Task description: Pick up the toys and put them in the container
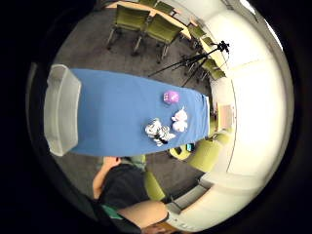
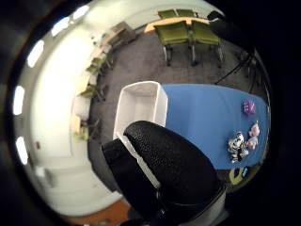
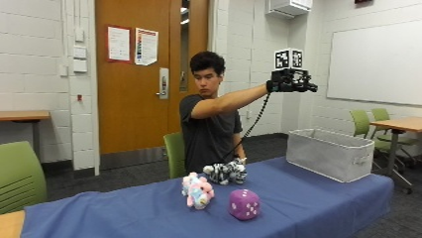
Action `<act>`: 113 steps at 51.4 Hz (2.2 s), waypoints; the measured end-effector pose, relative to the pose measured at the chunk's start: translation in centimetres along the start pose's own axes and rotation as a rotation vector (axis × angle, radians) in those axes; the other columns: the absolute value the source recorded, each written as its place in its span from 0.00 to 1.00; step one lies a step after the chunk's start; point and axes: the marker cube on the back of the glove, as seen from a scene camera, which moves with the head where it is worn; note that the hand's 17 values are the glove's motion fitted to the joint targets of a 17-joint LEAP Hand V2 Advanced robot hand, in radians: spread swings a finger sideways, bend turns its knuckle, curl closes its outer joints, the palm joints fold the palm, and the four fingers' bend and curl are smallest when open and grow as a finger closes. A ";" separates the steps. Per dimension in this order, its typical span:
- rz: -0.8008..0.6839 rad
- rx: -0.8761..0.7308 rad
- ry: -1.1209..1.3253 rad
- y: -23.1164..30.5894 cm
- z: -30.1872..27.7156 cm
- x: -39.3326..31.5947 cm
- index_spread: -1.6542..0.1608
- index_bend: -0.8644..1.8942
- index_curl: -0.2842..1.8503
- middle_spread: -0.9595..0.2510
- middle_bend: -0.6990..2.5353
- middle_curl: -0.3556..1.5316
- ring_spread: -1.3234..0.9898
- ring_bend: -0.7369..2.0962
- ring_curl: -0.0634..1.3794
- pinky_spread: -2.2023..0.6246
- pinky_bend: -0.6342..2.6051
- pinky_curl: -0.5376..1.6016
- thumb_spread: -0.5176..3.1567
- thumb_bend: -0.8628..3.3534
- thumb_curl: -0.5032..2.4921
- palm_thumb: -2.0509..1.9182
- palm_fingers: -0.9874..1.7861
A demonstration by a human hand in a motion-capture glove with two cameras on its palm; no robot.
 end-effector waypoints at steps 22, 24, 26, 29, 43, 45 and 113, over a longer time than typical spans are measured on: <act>-0.031 -0.009 0.000 0.5 1.1 2.3 0.78 0.40 0.24 0.71 0.28 0.29 0.45 0.33 0.11 0.73 0.32 0.35 0.43 0.18 0.17 0.47 0.42; -0.037 -0.014 0.002 0.9 1.1 2.7 0.78 0.40 0.24 0.71 0.28 0.29 0.45 0.33 0.12 0.73 0.32 0.36 0.43 0.18 0.17 0.48 0.42; -0.044 -0.018 0.000 1.4 1.0 3.3 0.77 0.40 0.25 0.71 0.28 0.30 0.45 0.33 0.12 0.73 0.32 0.36 0.43 0.18 0.17 0.48 0.42; -0.052 -0.013 -0.001 2.3 0.8 4.4 0.77 0.40 0.26 0.71 0.28 0.30 0.44 0.33 0.13 0.73 0.32 0.36 0.43 0.18 0.17 0.48 0.41; -0.014 0.025 0.011 6.0 1.5 12.9 0.77 0.38 0.28 0.70 0.28 0.33 0.43 0.33 0.16 0.73 0.32 0.38 0.44 0.18 0.18 0.48 0.42; -0.002 0.025 0.006 6.5 2.5 14.6 0.77 0.38 0.28 0.70 0.28 0.34 0.43 0.33 0.16 0.73 0.32 0.38 0.44 0.18 0.18 0.48 0.42; 0.121 -0.126 -0.007 14.8 31.7 26.3 0.71 0.48 0.40 0.67 0.29 0.37 0.40 0.37 0.23 0.71 0.34 0.42 0.47 0.24 0.26 0.61 0.57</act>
